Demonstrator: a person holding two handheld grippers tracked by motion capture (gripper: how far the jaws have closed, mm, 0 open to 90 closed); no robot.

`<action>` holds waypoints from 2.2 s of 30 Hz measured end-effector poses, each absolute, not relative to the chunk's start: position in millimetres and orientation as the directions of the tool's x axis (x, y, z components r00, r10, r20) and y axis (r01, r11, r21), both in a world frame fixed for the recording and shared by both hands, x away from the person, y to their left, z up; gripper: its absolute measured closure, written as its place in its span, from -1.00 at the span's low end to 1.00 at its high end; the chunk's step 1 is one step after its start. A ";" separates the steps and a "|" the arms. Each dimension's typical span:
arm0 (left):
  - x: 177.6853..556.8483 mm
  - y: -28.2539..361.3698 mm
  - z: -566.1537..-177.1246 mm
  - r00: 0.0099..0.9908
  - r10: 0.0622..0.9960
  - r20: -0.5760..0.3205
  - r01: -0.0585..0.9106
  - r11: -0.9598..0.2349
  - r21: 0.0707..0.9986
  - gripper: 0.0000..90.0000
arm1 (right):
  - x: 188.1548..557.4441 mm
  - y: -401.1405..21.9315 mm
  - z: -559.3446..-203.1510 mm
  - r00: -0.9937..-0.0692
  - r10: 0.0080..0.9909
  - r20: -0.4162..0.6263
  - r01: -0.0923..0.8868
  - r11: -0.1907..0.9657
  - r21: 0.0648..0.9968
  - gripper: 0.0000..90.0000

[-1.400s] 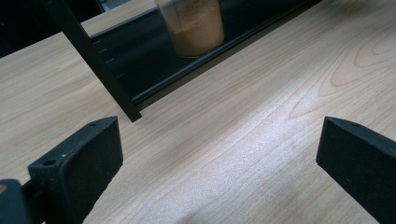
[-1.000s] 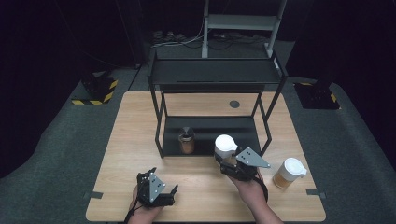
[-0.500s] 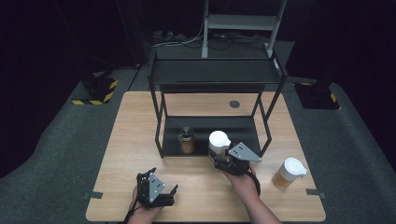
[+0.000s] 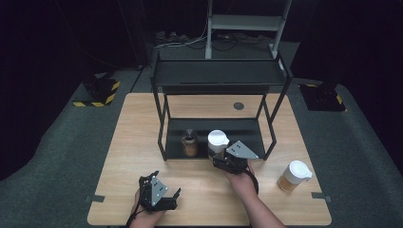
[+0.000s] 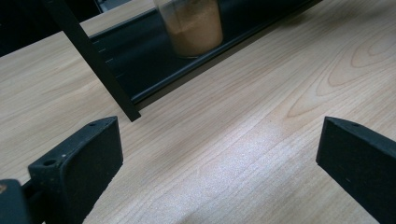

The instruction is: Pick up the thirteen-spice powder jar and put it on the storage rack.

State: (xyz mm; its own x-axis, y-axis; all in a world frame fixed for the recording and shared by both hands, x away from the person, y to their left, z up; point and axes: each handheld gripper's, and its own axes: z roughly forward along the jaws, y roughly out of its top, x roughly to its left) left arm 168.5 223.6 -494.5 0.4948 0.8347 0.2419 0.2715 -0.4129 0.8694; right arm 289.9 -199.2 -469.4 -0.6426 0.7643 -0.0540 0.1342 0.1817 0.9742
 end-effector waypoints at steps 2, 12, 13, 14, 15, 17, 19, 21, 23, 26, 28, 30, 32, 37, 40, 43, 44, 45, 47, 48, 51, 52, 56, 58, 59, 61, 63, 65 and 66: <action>168.4 223.5 -494.6 0.495 0.834 0.244 0.270 -0.414 0.869 -0.99 | 291.5 -197.7 -470.1 -0.641 0.766 -0.053 0.137 0.182 0.974 -0.34; 168.5 223.8 -494.7 0.496 0.834 0.242 0.270 -0.413 0.870 -0.99 | 300.6 -192.8 -475.3 -0.631 0.774 -0.050 0.148 0.184 0.972 -0.34; 168.3 223.7 -494.8 0.496 0.833 0.244 0.269 -0.414 0.870 -0.99 | 302.4 -192.0 -476.5 -0.628 0.776 -0.054 0.146 0.186 0.972 -0.34; 168.3 223.7 -494.8 0.496 0.833 0.244 0.269 -0.414 0.870 -0.99 | 302.4 -192.0 -476.5 -0.628 0.776 -0.054 0.146 0.186 0.972 -0.34; 168.3 223.7 -494.9 0.497 0.833 0.244 0.268 -0.414 0.870 -0.99 | 303.6 -191.4 -477.0 -0.625 0.779 -0.054 0.149 0.186 0.971 -0.34; 168.2 223.8 -495.0 0.497 0.833 0.244 0.267 -0.414 0.870 -0.99 | 305.5 -190.7 -477.5 -0.620 0.783 -0.049 0.155 0.184 0.971 -0.34; 168.1 223.8 -495.0 0.497 0.833 0.244 0.267 -0.414 0.870 -0.99 | 307.7 -190.3 -478.1 -0.615 0.787 -0.046 0.159 0.180 0.971 -0.34; 168.2 223.9 -494.9 0.497 0.833 0.244 0.267 -0.414 0.870 -0.99 | 308.8 -190.0 -478.4 -0.613 0.788 -0.046 0.159 0.180 0.971 -0.34; 168.2 223.9 -494.9 0.497 0.833 0.243 0.268 -0.414 0.870 -0.99 | 310.8 -189.7 -478.8 -0.610 0.791 -0.045 0.162 0.180 0.970 -0.34; 168.0 224.0 -495.2 0.497 0.833 0.243 0.266 -0.413 0.871 -0.99 | 313.8 -189.0 -479.2 -0.604 0.796 -0.040 0.170 0.178 0.969 -0.34; 168.0 224.0 -495.2 0.497 0.833 0.243 0.266 -0.413 0.871 -0.99 | 316.0 -188.6 -479.1 -0.601 0.798 -0.040 0.174 0.179 0.968 -0.34; 168.1 224.1 -495.2 0.497 0.833 0.243 0.266 -0.413 0.871 -0.99 | 318.0 -188.4 -479.1 -0.598 0.801 -0.037 0.177 0.177 0.968 -0.34; 168.2 224.3 -495.2 0.498 0.833 0.242 0.267 -0.412 0.871 -0.99 | 319.7 -188.5 -479.0 -0.594 0.804 -0.036 0.180 0.177 0.968 -0.34; 168.1 224.5 -495.1 0.498 0.833 0.241 0.267 -0.412 0.871 -0.99 | 323.7 -189.0 -479.0 -0.588 0.809 -0.024 0.192 0.168 0.967 -0.34; 168.2 224.4 -495.1 0.498 0.833 0.241 0.267 -0.412 0.871 -0.99 | 324.7 -188.5 -478.9 -0.589 0.808 -0.025 0.193 0.171 0.966 -0.34; 168.0 224.3 -495.2 0.498 0.833 0.242 0.266 -0.412 0.871 -0.99 | 325.7 -187.9 -479.4 -0.587 0.809 -0.023 0.197 0.171 0.965 -0.34; 167.9 224.3 -495.2 0.497 0.833 0.242 0.266 -0.413 0.871 -0.99 | 326.0 -188.0 -479.8 -0.587 0.810 -0.022 0.198 0.170 0.965 -0.34; 167.9 224.3 -495.1 0.498 0.833 0.243 0.266 -0.413 0.871 -0.99 | 326.5 -188.0 -480.1 -0.586 0.810 -0.020 0.201 0.170 0.965 -0.34; 167.9 224.5 -495.3 0.498 0.833 0.241 0.266 -0.411 0.872 -0.99 | 327.2 -188.0 -480.9 -0.585 0.811 -0.016 0.205 0.167 0.964 -0.34; 167.9 224.5 -495.3 0.497 0.834 0.241 0.266 -0.411 0.872 -0.99 | 327.3 -188.0 -481.1 -0.584 0.812 -0.013 0.206 0.164 0.965 -0.34; 168.1 224.5 -495.1 0.497 0.833 0.241 0.267 -0.412 0.871 -0.99 | 327.7 -187.7 -481.4 -0.583 0.812 -0.012 0.207 0.162 0.965 -0.34; 168.0 224.4 -495.2 0.497 0.833 0.241 0.267 -0.412 0.871 -0.99 | 327.7 -187.5 -481.5 -0.583 0.813 -0.011 0.207 0.162 0.965 -0.34; 167.9 224.4 -495.3 0.498 0.833 0.243 0.266 -0.413 0.871 -0.99 | 327.9 -189.1 -483.3 -0.584 0.812 -0.003 0.207 0.152 0.966 -0.34; 167.8 224.4 -495.4 0.498 0.833 0.243 0.265 -0.412 0.872 -0.99 | 327.7 -189.9 -484.2 -0.584 0.812 0.000 0.207 0.149 0.967 -0.34; 167.8 224.3 -495.3 0.498 0.833 0.243 0.265 -0.413 0.871 -0.99 | 327.8 -190.2 -484.3 -0.584 0.812 0.001 0.207 0.148 0.967 -0.34; 167.8 224.3 -495.3 0.498 0.833 0.243 0.265 -0.413 0.871 -0.99 | 328.0 -190.1 -484.0 -0.585 0.811 0.001 0.208 0.149 0.967 -0.34; 167.8 224.4 -495.3 0.498 0.833 0.243 0.266 -0.413 0.871 -0.99 | 328.1 -189.9 -483.5 -0.585 0.811 -0.001 0.209 0.151 0.966 -0.34; 168.0 224.4 -495.2 0.498 0.833 0.242 0.266 -0.412 0.871 -0.99 | 328.5 -189.9 -483.0 -0.585 0.811 0.001 0.211 0.151 0.966 -0.34; 168.1 224.3 -495.1 0.498 0.833 0.242 0.267 -0.413 0.871 -0.99 | 328.7 -189.8 -482.6 -0.585 0.811 0.002 0.213 0.152 0.965 -0.35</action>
